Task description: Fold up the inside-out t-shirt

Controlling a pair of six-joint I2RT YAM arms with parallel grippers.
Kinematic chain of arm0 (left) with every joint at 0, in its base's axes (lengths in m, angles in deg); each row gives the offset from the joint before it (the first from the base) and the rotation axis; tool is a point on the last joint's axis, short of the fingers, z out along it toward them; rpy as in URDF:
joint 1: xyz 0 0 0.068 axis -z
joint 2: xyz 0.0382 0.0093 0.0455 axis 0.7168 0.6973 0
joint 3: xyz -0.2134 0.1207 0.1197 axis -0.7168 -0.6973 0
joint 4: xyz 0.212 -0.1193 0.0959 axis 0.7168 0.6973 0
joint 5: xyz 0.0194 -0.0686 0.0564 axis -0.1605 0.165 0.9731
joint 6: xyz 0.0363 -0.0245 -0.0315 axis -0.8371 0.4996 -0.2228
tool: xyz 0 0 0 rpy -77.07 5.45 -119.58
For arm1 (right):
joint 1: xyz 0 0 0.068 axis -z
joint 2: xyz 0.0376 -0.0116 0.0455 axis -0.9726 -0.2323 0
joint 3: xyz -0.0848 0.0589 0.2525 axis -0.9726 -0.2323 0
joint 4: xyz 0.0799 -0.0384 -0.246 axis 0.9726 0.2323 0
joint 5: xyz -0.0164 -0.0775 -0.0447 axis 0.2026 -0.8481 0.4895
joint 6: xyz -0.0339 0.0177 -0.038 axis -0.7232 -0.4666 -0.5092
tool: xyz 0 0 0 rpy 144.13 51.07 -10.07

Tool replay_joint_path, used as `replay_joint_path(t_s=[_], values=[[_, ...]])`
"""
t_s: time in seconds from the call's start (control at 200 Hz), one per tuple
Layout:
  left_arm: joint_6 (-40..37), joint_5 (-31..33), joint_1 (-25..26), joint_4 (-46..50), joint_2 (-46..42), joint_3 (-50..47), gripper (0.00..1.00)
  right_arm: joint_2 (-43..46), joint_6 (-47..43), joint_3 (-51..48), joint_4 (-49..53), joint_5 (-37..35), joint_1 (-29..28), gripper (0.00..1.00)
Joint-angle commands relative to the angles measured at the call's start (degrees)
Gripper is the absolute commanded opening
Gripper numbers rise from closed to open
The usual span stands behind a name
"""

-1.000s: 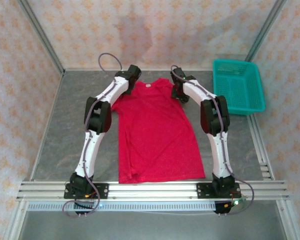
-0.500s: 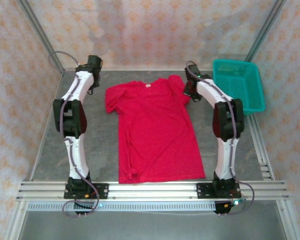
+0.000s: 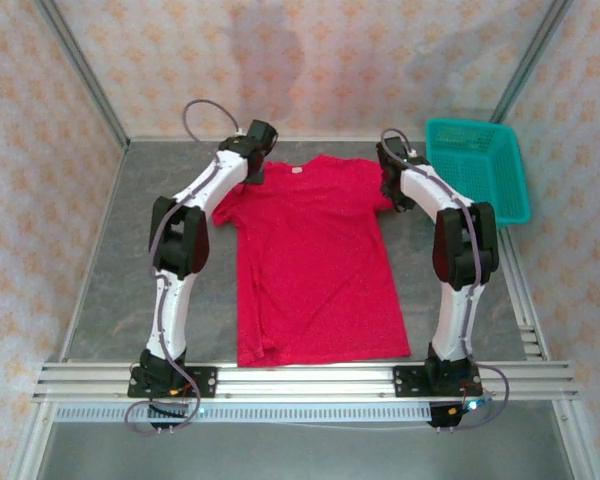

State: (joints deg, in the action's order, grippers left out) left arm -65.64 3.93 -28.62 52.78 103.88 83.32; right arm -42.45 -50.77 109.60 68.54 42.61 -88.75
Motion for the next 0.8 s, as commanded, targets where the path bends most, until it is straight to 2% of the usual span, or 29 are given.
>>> replay_joint_path(t_s=[0.0,0.345,0.585,0.796], values=[[-3.52,3.2,-1.91,4.3,4.16,4.13,0.64,5.33,0.07,0.35,0.8,-3.02,-1.35,0.49],[-7.3,4.71,-0.82,8.7,13.71,14.21,0.67,5.78,-0.45,2.23,-1.41,1.9,-7.9,0.51],[-7.58,2.2,-0.54,7.9,15.49,14.2,0.76,3.05,-0.42,3.07,-1.97,4.16,-10.67,0.5],[-7.0,0.26,-0.79,5.87,13.48,12.19,0.81,2.39,-0.51,3.02,-2.16,5.08,-11.3,0.5]])
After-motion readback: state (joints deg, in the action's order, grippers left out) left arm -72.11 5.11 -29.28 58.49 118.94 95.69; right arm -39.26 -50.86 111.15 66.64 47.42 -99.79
